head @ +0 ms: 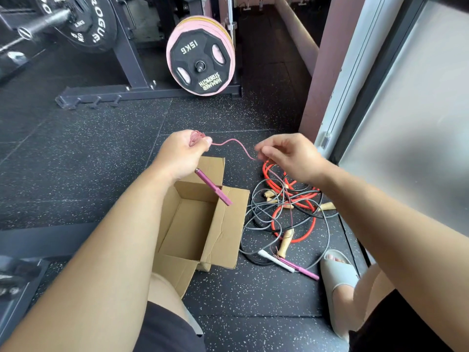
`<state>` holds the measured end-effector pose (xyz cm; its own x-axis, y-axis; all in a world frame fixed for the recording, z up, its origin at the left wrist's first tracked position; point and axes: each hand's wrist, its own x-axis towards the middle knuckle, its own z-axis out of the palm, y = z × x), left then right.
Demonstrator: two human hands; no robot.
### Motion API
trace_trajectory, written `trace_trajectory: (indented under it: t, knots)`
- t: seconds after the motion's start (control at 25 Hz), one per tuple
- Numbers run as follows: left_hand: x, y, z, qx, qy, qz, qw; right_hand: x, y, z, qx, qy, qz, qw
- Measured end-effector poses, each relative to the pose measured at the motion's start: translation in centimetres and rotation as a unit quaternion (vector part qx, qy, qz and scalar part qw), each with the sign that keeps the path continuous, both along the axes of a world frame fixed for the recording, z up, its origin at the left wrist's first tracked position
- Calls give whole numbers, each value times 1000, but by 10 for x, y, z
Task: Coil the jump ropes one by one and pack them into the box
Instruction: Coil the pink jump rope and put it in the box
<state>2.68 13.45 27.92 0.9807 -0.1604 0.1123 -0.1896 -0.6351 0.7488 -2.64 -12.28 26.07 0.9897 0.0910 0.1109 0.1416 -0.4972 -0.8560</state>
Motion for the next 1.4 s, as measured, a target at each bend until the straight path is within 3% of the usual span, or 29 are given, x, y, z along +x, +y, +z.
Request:
trace_trajectory:
  t: [0.24, 0.36, 0.48, 0.6, 0.72, 0.84, 0.96, 1.04, 1.12, 1.2, 1.4]
  knots:
    - [3, 16, 0, -36, 34, 25, 998, 9, -38, 5, 23, -23, -135, 990]
    - [-8, 2, 0, -72, 51, -29, 996, 1, -21, 8, 74, 17, -88, 993]
    - [-21, -19, 0, -119, 68, -94, 986, -9, 17, -12, -54, 49, 42, 996]
    - [-17, -19, 5, -134, 55, -104, 984, -2, 19, -19, -197, -16, 34, 980]
    - [-5, 0, 8, -129, 39, -73, 988, 10, 1, -10, -135, -30, 9, 990]
    - [2, 15, 5, -91, 42, -50, 994, 11, -10, -2, -130, -7, 45, 991]
    - [-1, 18, -1, 25, 38, -33, 998, 7, -15, 4, -290, -14, 13, 957]
    - [-10, 12, 1, 67, 139, -117, 981, 6, -13, 5, -356, -74, -46, 930]
    - [-25, 0, 5, 13, 263, -235, 936, 7, -9, 3, -347, -90, -77, 930]
    - [-36, -13, 12, -135, 335, -297, 884, 6, -2, 0, -315, -53, -69, 945]
    - [-35, -28, 20, -468, 323, -253, 783, -4, 18, -17, -242, 12, 103, 965]
